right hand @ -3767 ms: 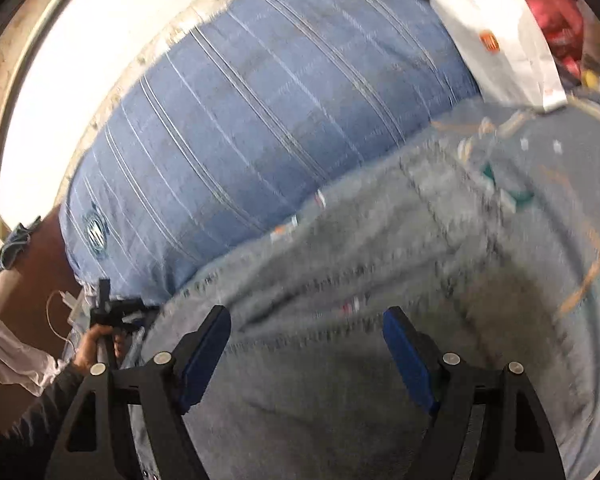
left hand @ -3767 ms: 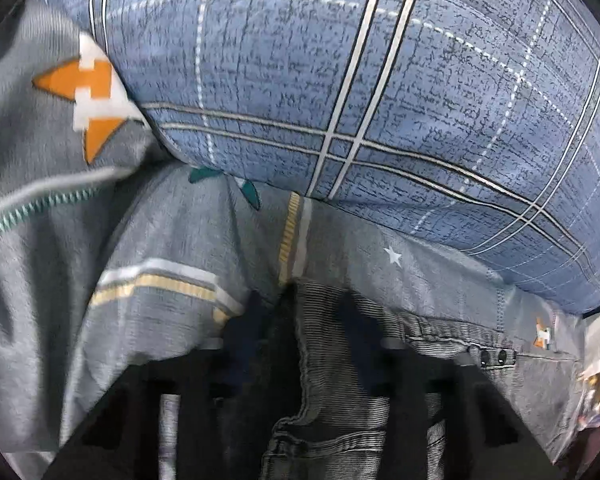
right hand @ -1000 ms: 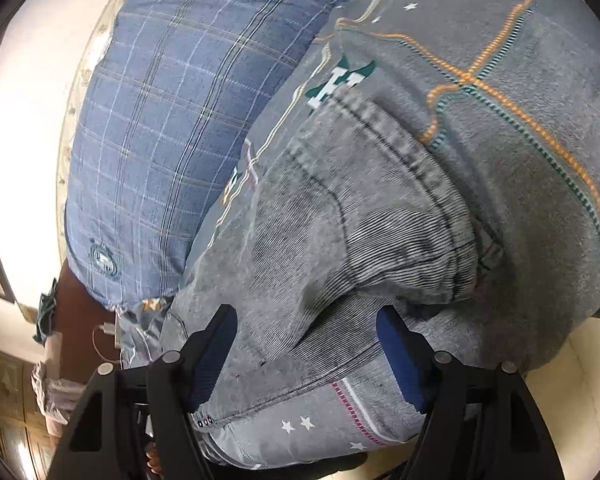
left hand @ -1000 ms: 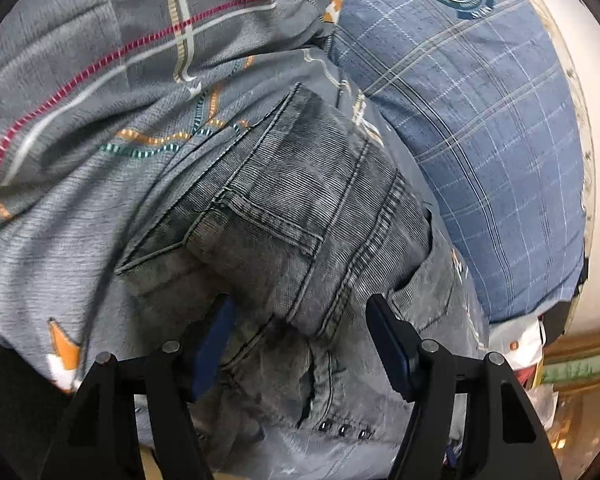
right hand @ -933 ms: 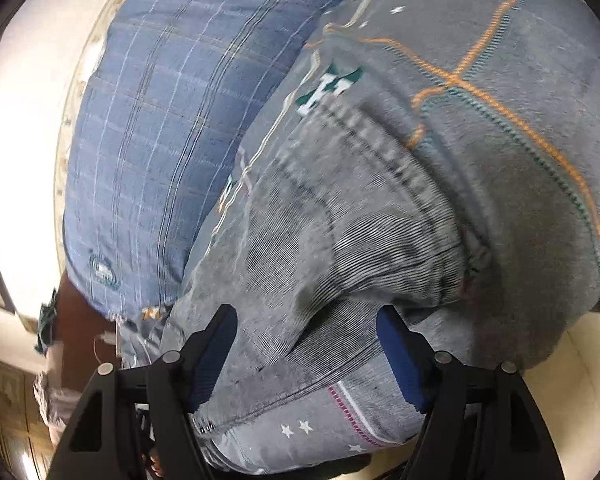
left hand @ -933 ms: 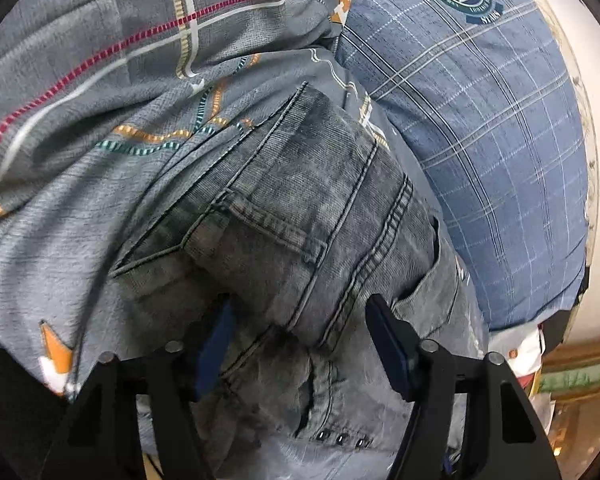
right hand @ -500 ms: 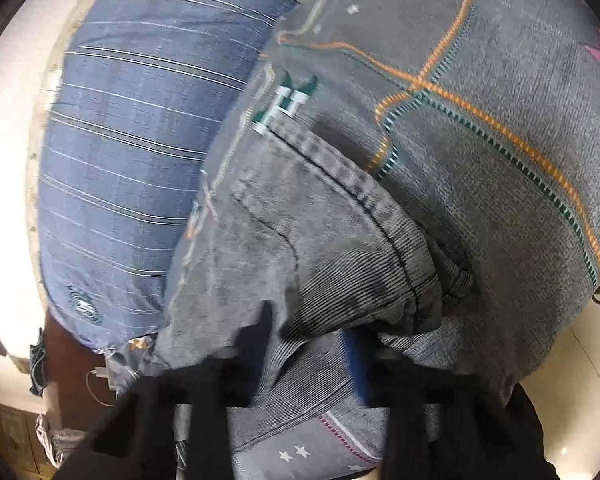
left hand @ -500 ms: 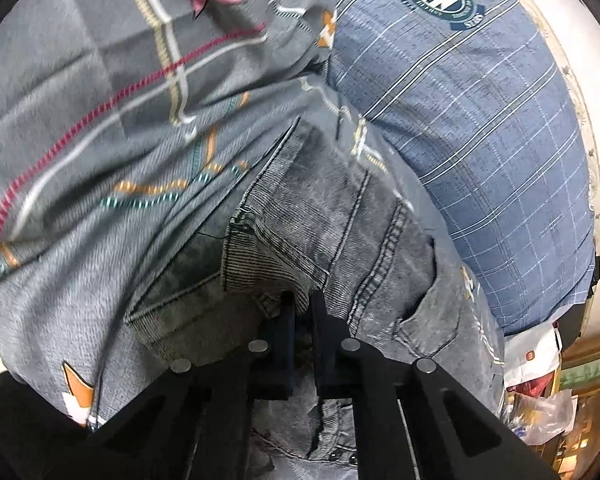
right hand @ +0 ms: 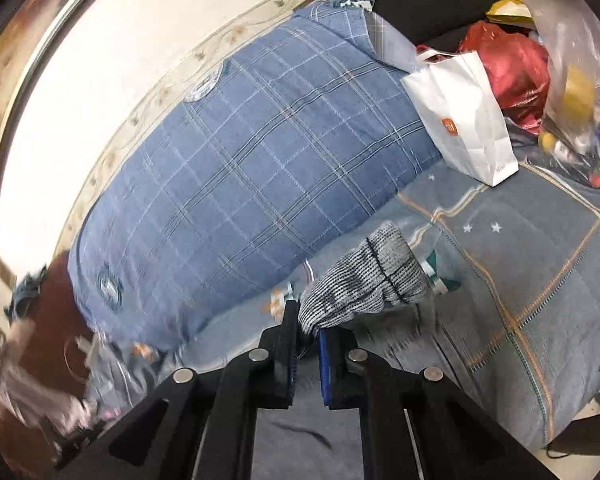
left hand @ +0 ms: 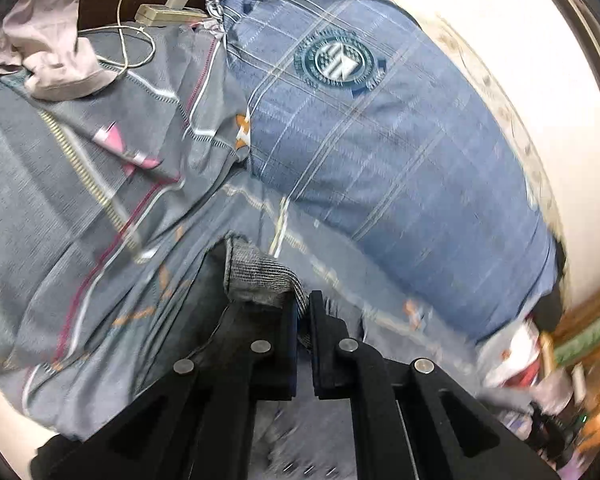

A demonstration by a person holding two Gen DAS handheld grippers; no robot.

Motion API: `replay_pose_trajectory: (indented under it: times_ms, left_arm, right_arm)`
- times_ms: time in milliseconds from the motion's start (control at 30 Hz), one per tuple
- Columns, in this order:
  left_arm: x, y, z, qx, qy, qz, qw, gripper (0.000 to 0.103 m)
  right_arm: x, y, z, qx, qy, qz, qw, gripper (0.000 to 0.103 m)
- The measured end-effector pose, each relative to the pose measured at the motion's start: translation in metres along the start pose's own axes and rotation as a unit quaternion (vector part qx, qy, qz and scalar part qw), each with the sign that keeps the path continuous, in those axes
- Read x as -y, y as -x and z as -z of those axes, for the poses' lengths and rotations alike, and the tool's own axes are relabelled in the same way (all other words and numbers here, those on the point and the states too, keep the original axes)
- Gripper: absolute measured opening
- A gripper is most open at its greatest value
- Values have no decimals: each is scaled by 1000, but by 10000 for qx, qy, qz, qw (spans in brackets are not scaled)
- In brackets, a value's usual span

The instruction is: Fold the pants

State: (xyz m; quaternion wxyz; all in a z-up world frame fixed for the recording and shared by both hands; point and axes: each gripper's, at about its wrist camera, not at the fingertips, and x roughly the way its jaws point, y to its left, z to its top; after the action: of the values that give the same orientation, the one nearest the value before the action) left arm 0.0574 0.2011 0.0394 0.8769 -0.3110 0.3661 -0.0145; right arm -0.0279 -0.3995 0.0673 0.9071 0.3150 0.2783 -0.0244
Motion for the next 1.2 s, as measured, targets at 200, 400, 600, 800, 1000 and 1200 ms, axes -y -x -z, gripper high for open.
replay_pose_trajectory:
  times_ms: [200, 400, 600, 800, 1000, 1200]
  left_arm:
    - [-69, -37, 74, -1264, 221, -528, 9903, 5]
    - [-66, -21, 69, -1169, 146, -496, 9918, 6]
    - [-17, 0, 56, -601, -830, -547, 9932, 36]
    - [21, -52, 65, -644, -1720, -723, 9803, 37]
    - [3, -98, 87, -980, -1966, -1290, 9670, 38]
    - [6, -96, 96, -756, -2416, -1354, 9579, 41]
  right_arm:
    - [110, -46, 119, -1619, -1023, 497, 9802, 13]
    - [114, -27, 107, -1562, -1042, 346, 9816, 72]
    - [88, 7, 70, -889, -420, 879, 9913, 72]
    - [73, -64, 17, -1176, 406, 1446, 9816, 52]
    - [77, -122, 4, -1951, 791, 1537, 9654, 10]
    - [43, -95, -19, -773, 1328, 1641, 9744, 9]
